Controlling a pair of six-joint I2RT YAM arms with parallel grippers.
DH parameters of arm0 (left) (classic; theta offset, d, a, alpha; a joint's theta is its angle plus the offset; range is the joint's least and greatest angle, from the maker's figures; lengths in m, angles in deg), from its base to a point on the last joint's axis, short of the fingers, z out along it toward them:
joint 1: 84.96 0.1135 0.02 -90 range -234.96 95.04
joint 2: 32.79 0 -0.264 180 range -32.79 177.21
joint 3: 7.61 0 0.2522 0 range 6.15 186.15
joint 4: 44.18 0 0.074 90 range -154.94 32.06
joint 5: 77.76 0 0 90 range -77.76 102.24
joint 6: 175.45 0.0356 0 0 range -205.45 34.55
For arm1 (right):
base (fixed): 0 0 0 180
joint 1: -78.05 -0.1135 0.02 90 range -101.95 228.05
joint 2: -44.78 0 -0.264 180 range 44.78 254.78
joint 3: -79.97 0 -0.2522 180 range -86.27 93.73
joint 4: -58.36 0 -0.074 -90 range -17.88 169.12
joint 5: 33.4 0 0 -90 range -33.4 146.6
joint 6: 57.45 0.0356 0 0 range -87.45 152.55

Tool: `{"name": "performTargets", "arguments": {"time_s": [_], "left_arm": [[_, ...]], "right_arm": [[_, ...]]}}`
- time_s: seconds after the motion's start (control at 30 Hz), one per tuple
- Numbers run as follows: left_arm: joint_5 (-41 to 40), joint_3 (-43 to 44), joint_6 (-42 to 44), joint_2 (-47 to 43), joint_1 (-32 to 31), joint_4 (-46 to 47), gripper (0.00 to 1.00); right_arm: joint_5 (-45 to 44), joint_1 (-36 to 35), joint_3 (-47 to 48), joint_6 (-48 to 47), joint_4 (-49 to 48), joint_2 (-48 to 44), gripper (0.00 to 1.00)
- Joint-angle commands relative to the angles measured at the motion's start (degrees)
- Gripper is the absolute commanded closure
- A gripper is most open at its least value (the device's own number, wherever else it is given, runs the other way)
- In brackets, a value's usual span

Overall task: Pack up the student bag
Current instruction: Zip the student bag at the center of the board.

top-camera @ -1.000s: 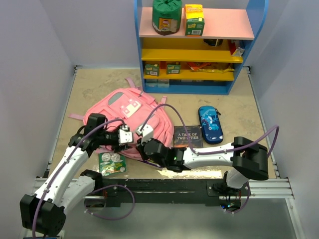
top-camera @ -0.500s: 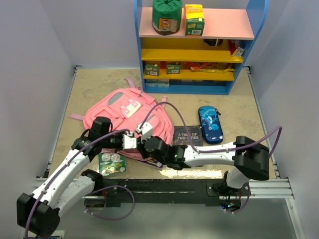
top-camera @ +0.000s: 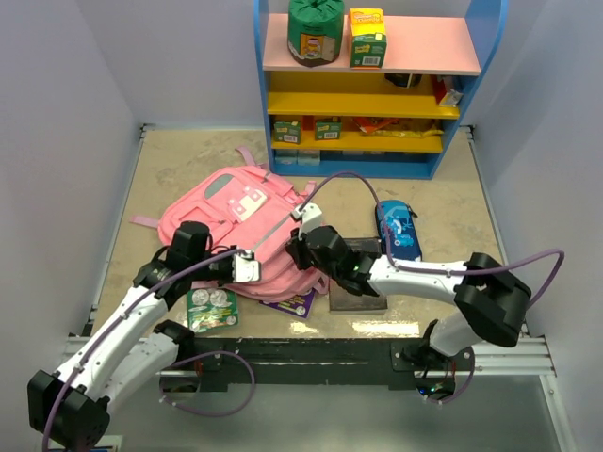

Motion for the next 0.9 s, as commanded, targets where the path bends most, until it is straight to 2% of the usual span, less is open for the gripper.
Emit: {"name": "performTargets", "arguments": {"time_s": [0.0, 0.13, 0.23, 0.53, 0.7, 0.77, 0.87], "left_arm": [[4.41, 3.7, -0.07, -1.62, -1.54, -3.15, 1.0], [7.05, 6.07, 2.83, -2.23, -2.07, -8.5, 1.0], [10.38, 7.48, 8.27, -2.76, -2.07, -14.38, 1.0], [13.46, 8.27, 18.03, -3.03, -2.07, -23.45, 1.0], [15.05, 8.62, 20.15, -2.15, -2.07, -23.81, 1.0], [14.61, 9.24, 19.8, -1.19, -2.07, -23.2, 1.0], [12.25, 8.72, 13.15, -1.79, -2.07, -15.14, 1.0]], "right_arm": [[-0.19, 6.27, 1.17, -4.05, -3.75, 1.9, 1.0], [2.01, 11.55, 6.07, -7.21, -4.02, 6.91, 1.0], [2.28, 14.63, 10.82, -10.02, -3.58, 11.74, 1.0], [0.43, 15.96, 20.94, -15.04, -3.06, 18.52, 1.0], [-2.81, 16.04, 21.3, -13.99, -4.63, 19.14, 1.0], [-5.96, 16.13, 19.81, -13.29, -5.34, 16.43, 1.0], [-8.53, 16.4, 14.9, -10.74, -7.71, 10.64, 1.0]]}}
